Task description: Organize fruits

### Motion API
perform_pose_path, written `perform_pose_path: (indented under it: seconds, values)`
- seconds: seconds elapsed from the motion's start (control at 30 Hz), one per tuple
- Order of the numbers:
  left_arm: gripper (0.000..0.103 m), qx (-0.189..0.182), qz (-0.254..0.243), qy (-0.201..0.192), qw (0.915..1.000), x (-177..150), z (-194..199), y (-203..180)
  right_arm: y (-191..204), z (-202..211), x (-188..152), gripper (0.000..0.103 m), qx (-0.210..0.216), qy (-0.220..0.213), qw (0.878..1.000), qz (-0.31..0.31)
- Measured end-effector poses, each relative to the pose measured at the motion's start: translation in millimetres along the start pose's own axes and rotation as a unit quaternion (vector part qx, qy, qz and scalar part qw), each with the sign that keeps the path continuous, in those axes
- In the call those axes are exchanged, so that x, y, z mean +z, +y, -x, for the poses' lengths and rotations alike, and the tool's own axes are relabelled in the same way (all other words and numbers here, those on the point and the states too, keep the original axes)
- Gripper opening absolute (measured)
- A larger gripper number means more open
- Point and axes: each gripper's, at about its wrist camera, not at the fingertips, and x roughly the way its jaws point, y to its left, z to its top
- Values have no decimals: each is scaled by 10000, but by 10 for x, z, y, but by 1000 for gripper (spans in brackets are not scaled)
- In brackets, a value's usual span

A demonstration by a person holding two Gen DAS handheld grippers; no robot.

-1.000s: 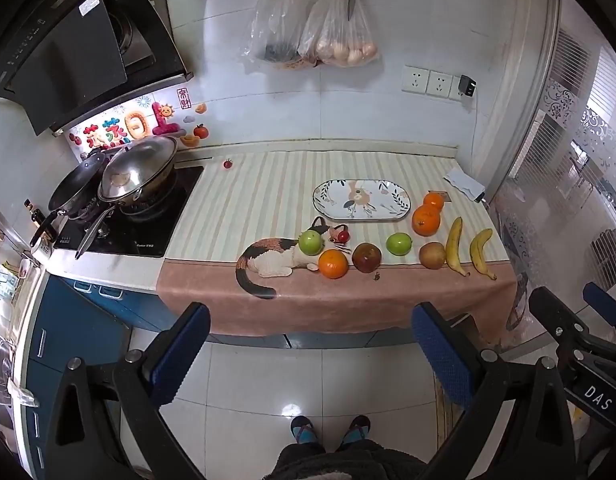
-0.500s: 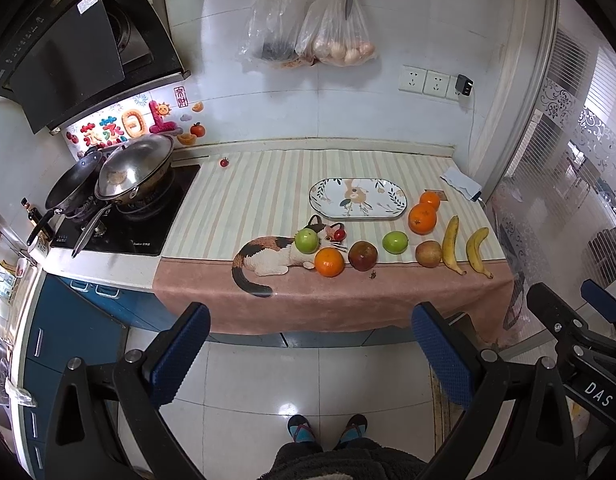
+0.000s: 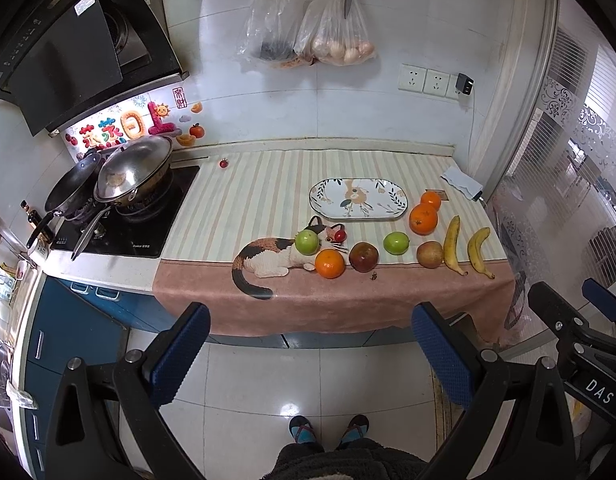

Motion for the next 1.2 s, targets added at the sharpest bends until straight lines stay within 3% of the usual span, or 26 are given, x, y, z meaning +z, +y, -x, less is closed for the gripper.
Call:
perform_pose_path:
  seconds: [1.2]
  values:
    - [103, -106, 8, 111, 9999, 38, -150, 53, 55, -109, -8, 103, -9, 59, 10000, -12]
